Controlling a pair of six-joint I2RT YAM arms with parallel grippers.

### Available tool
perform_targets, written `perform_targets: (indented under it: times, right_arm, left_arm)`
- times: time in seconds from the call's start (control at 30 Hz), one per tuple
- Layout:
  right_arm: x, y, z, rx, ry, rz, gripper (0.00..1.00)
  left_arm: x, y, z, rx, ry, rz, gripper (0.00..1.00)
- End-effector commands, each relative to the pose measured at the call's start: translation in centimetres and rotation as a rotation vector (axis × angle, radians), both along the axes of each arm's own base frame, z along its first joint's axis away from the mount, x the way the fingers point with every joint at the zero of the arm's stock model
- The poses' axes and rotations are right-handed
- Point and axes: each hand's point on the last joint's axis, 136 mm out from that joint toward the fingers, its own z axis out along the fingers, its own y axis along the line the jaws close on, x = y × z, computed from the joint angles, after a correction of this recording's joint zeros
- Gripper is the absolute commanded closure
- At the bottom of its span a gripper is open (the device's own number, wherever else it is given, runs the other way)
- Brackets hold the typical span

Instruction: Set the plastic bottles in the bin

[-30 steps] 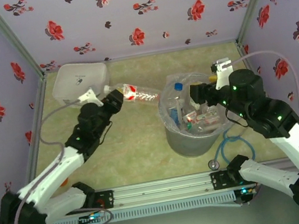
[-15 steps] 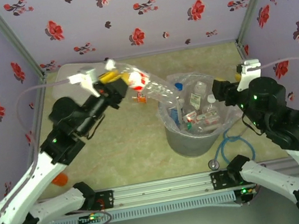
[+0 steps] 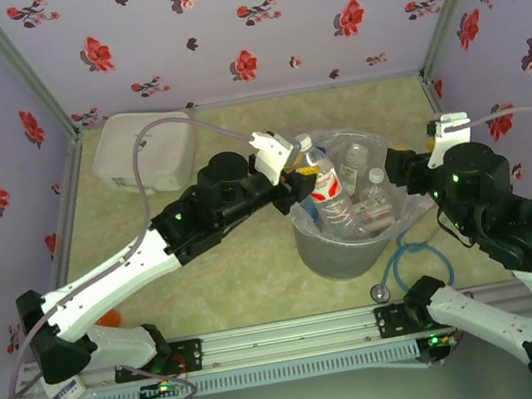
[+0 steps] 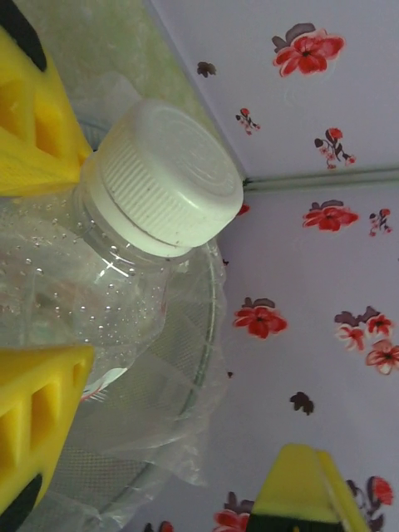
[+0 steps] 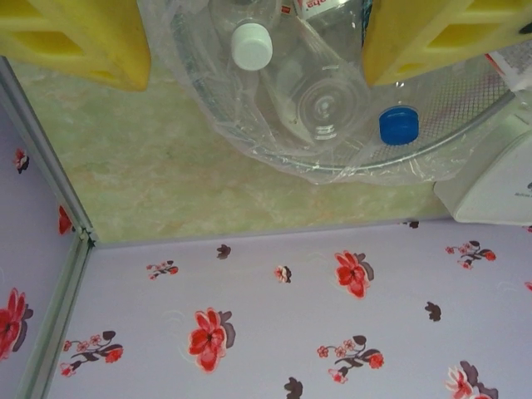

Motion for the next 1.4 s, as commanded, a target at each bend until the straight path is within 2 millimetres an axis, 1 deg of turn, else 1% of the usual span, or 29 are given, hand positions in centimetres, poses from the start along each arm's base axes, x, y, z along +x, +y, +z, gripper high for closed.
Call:
perform_targets:
  times: [0.0,0.17,0.27,0.33,0.4,0.47,0.53,0.63,0.73,0.83,0.93,1.03,1.1,1.2,1.3,1.37]
  right_arm:
    - [0.7,0.9,-0.5,-0.014,0.025,0.025,0.31]
    - [1.6,2.4,-0.7,-0.030,0.048,0.071,0.31]
    - [2.2,3.5,-0.9,-0.040,0.071,0.111,0.31]
    - [2.6,4.1,-0.9,-0.045,0.080,0.127,0.30]
    - [2.7,4.9,-0.8,-0.038,0.086,0.160,0.30]
    - [3.0,5.1,-0.5,-0.036,0.079,0.162,0.30]
    - [3.1,5.1,-0.3,-0.034,0.073,0.159,0.30]
    - [3.1,4.7,0.1,-0.027,0.053,0.139,0.31]
    - [3.1,4.0,0.7,-0.021,0.025,0.107,0.32]
    - [2.9,3.6,1.1,-0.008,0.009,0.098,0.32]
    - [2.8,3.3,1.2,0.005,0.000,0.082,0.32]
    - [2.7,3.0,1.6,0.026,-0.020,0.071,0.32]
    - [2.5,2.9,1.9,0.037,-0.032,0.068,0.32]
    - [2.5,2.9,1.9,0.036,-0.027,0.073,0.32]
    - [2.3,2.8,1.9,0.032,-0.020,0.073,0.32]
    - [2.2,2.7,1.8,0.029,-0.017,0.071,0.32]
  left_arm:
    - [-0.1,-0.4,-3.5,0.197,-0.051,-0.022,0.80]
    - [-1.7,-2.2,-8.2,0.396,-0.053,-0.114,0.84]
    - [-2.5,-2.9,-10.7,0.474,-0.059,-0.161,0.85]
    - [-3.1,-3.2,-11.7,0.499,-0.064,-0.193,0.85]
    - [-3.3,-3.2,-12.3,0.509,-0.068,-0.206,0.85]
    - [-2.9,-2.9,-12.2,0.509,-0.075,-0.174,0.85]
    - [-2.6,-2.5,-11.6,0.510,-0.093,-0.154,0.85]
    - [-1.5,-1.2,-10.2,0.506,-0.132,-0.070,0.86]
    - [-0.9,-0.1,-7.1,0.393,-0.159,0.008,0.91]
    - [-1.5,0.4,-3.7,0.228,-0.152,0.018,0.93]
    - [-2.3,0.0,-0.7,0.062,-0.136,-0.004,0.95]
    - [-2.8,-1.1,0.9,-0.052,-0.120,-0.039,0.95]
    - [-2.7,-2.0,1.1,-0.081,-0.130,-0.049,0.94]
    - [-2.4,-3.6,0.3,-0.085,-0.130,-0.065,0.93]
    - [-2.5,-5.5,-1.3,-0.058,-0.112,-0.104,0.91]
    - [-2.1,-6.5,-2.9,0.000,-0.095,-0.110,0.90]
